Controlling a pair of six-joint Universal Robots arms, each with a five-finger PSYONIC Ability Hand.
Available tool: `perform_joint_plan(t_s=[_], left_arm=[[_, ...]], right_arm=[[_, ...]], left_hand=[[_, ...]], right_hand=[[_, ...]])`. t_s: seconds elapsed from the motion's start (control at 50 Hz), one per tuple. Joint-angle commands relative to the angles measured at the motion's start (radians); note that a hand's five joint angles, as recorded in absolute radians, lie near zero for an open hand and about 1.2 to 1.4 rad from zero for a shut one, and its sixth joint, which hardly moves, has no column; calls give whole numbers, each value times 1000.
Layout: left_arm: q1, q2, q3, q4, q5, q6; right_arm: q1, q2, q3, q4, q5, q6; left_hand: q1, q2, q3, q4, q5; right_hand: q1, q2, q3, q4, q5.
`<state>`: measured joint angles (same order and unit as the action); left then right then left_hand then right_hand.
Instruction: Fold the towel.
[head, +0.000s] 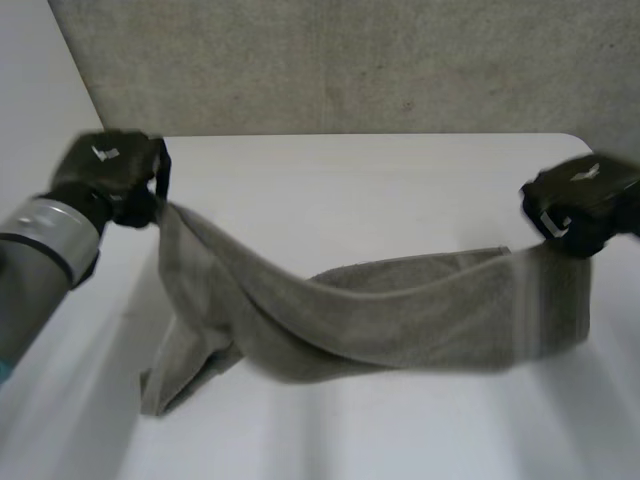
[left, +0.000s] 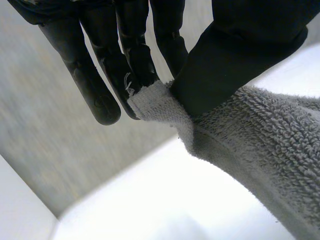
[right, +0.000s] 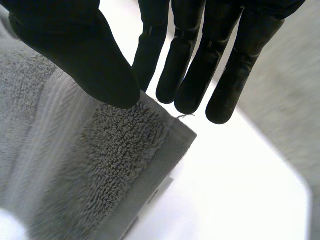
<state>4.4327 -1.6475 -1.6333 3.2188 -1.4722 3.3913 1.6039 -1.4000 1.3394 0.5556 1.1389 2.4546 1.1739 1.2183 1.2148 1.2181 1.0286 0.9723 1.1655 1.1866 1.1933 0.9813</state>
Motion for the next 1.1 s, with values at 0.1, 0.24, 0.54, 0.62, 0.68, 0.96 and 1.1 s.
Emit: perform_joint_plan(t_s=[0.1,0.24,0.54,0.62,0.68,0.96,1.1], left_arm=[[24,-383,324,36,-5,48],[7,-393,535,297,-10,-3],[-13,-201,314,605,-46,-130],[-1,-161,120,585,-43,-128],[5,-153,-3,579,-39,-127],[57,-189,-252,492,32,-124],[86,-192,-244,489,29,-124]], right_arm=[[117,372,-261,-143,147,15],[189,354,-584,-478,295,177],[202,98,-217,-783,225,231],[186,69,-44,-709,138,222],[185,69,45,-648,79,219],[97,236,380,-592,-27,40],[54,289,379,-595,-36,98]], left_hand=[[222,178,181,178,193],[222,178,181,178,193],[222,178,181,178,193],[222,178,181,178,193],[222,178,181,178,193],[222,178,181,178,193],[222,178,181,178,193]], right_hand=[[424,231,210,203,240],[424,231,210,203,240],[424,231,210,203,240],[424,231,210,203,240],[424,231,210,203,240],[424,231,210,203,240],[424,231,210,203,240]])
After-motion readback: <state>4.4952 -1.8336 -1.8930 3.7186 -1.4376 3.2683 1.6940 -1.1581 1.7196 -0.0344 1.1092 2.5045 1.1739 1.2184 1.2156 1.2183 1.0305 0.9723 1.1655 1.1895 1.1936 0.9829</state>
